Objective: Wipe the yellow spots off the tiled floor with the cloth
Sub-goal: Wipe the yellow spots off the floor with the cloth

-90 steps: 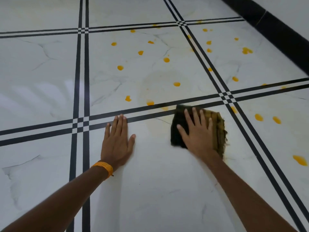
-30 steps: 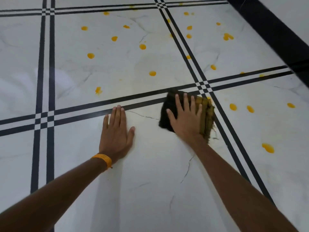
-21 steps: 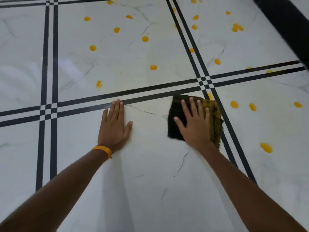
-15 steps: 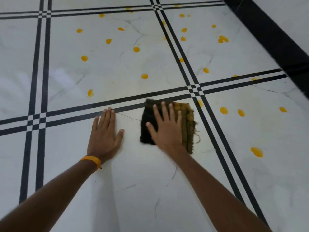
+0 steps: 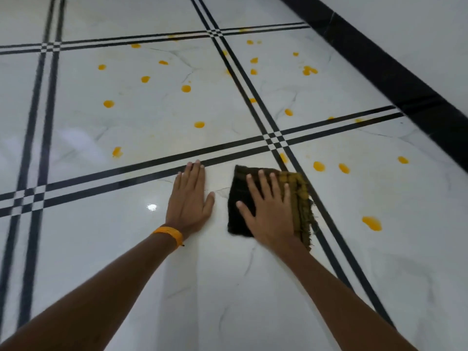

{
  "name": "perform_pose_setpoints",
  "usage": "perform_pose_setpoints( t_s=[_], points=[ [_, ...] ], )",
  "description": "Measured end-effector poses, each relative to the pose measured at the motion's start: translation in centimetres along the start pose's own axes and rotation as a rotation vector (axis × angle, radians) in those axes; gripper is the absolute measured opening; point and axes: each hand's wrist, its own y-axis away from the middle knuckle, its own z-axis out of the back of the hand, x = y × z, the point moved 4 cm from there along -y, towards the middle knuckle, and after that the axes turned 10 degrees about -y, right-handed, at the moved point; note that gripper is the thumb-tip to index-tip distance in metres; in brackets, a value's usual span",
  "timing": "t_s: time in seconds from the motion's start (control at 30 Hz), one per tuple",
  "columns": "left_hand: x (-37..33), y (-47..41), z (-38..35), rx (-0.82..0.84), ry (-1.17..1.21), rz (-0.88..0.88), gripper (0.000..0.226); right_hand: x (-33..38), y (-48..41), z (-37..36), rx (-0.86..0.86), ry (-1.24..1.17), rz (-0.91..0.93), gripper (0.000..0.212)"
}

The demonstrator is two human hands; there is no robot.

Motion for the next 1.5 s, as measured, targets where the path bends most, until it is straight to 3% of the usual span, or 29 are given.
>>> perform_pose_setpoints(
  t_s=[0.1,0.17,0.27,0.37,0.47,0.57,0.63,0.73,0.8,0.93,1.0,1.13,1.2,1.33,1.4,1.5],
  points=[
    [-3.0,-2.0,-1.3,0.017,-0.005,-0.005,0.078,-4.7,3.2,1.0,0.032,0.006,0.055,0.07],
    [-3.7,-2.3,-1.8,0.014,-0.063,-0.015,0.075,-7.9,2.5,1.9,-0.004,0.015,-0.071,0.071],
    [-3.5,-2.2,-1.9,0.016,-0.08,-0.016,0.073,-5.9,-0.9,1.7,-0.037,0.003,-0.209,0.075],
    [-3.8,-2.3,-1.8,0.019,-0.079,-0.015,0.072,-1.4,0.2,0.3,0.032,-0.047,-0.014,0.072],
    [-3.9,-2.3,-1.5,0.027,-0.09,-0.019,0.072,-3.9,3.8,1.1,0.069,-0.065,0.102,0.068],
    [-3.8,-2.5,-1.4,0.037,-0.1,-0.022,0.073,-9.0,1.3,2.3,0.001,0.001,-0.061,0.071],
    [-3.7,-2.5,-1.4,0.035,-0.111,-0.027,0.073,-8.4,-0.8,2.4,-0.027,-0.004,-0.185,0.075],
    [-3.5,-2.3,-1.4,0.031,-0.111,-0.035,0.074,-3.7,1.2,1.0,0.034,-0.052,-0.028,0.074],
    [-4.0,-2.4,-1.4,0.034,-0.105,-0.034,0.074,-4.5,3.7,1.6,0.064,-0.082,0.064,0.073],
    [-4.3,-2.7,-1.4,0.016,-0.087,-0.032,0.073,-9.6,-1.6,3.3,-0.052,-0.004,-0.162,0.077],
    [-4.1,-2.7,-1.5,0.014,-0.09,-0.041,0.073,-8.2,-6.7,3.3,-0.04,-0.022,-0.244,0.08],
    [-4.0,-2.7,-1.6,0.015,-0.092,-0.054,0.073,-2.2,-5.3,1.5,0.031,-0.063,0.018,0.077],
    [-4.2,-2.7,-1.5,0.024,-0.082,-0.049,0.074,-3.7,-0.9,1.7,0.038,-0.092,0.108,0.074],
    [-3.9,-2.7,-1.4,0.028,-0.084,-0.044,0.074,-9.7,-6.7,3.5,-0.028,0.006,-0.135,0.079],
    [-3.7,-2.6,-1.6,0.036,-0.082,-0.048,0.075,-8.3,-9.9,3.7,-0.014,0.011,-0.232,0.081],
    [-3.6,-3.0,-1.5,0.031,-0.082,-0.054,0.075,-3.7,-5.7,2.4,0.045,-0.044,-0.005,0.077]
  ],
)
